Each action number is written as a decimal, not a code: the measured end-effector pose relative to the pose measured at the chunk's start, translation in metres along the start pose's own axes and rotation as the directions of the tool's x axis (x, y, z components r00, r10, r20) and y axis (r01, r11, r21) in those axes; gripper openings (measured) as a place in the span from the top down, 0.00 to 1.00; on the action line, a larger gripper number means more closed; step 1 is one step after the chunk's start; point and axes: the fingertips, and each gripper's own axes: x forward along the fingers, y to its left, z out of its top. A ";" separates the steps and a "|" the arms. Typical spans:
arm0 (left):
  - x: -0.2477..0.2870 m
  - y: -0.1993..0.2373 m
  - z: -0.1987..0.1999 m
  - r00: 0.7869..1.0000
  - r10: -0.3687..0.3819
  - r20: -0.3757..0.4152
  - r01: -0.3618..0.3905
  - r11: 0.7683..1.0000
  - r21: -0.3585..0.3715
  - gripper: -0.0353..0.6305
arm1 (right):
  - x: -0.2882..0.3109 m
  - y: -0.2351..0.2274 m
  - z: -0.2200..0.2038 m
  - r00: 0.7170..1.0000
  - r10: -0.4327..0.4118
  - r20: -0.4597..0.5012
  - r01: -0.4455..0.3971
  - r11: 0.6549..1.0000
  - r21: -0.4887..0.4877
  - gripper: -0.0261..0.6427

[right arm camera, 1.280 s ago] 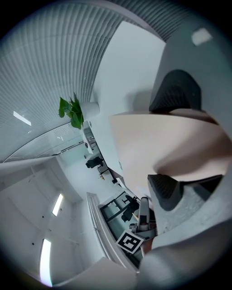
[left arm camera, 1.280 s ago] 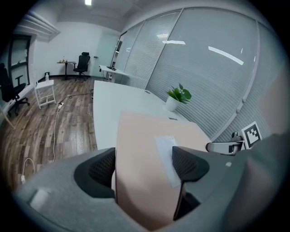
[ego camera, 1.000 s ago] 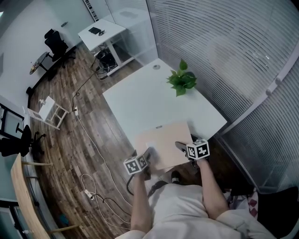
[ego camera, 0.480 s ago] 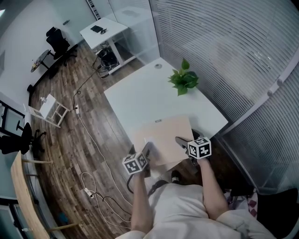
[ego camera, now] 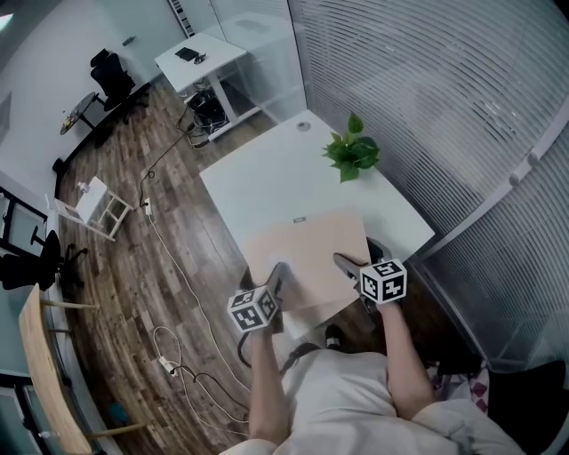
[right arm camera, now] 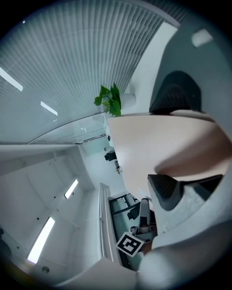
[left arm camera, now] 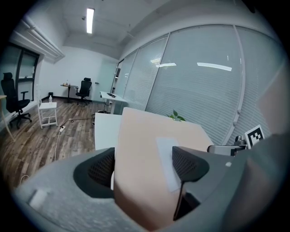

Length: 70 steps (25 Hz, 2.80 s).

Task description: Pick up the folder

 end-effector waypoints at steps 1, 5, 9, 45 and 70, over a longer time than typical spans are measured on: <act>-0.001 -0.001 0.003 1.000 -0.003 0.010 0.003 1.000 -0.001 0.34 | -0.001 0.001 0.004 1.000 -0.002 0.007 0.002 1.000 -0.008 0.33; -0.005 -0.003 0.016 0.999 -0.011 0.047 0.012 1.000 -0.012 0.34 | -0.006 0.006 0.024 0.999 -0.006 0.035 0.008 0.999 -0.048 0.33; -0.015 -0.009 0.036 0.996 -0.016 0.088 0.016 1.000 0.003 0.34 | -0.014 0.013 0.044 0.998 -0.004 0.068 0.009 0.998 -0.066 0.33; -0.065 -0.077 0.162 0.917 -0.097 0.387 0.049 0.990 0.131 0.34 | -0.088 0.026 0.179 0.926 0.021 0.377 0.066 0.974 -0.215 0.33; -0.055 -0.068 0.162 0.923 -0.084 0.375 0.036 0.990 0.133 0.34 | -0.072 0.022 0.174 0.934 0.023 0.357 0.053 0.978 -0.203 0.33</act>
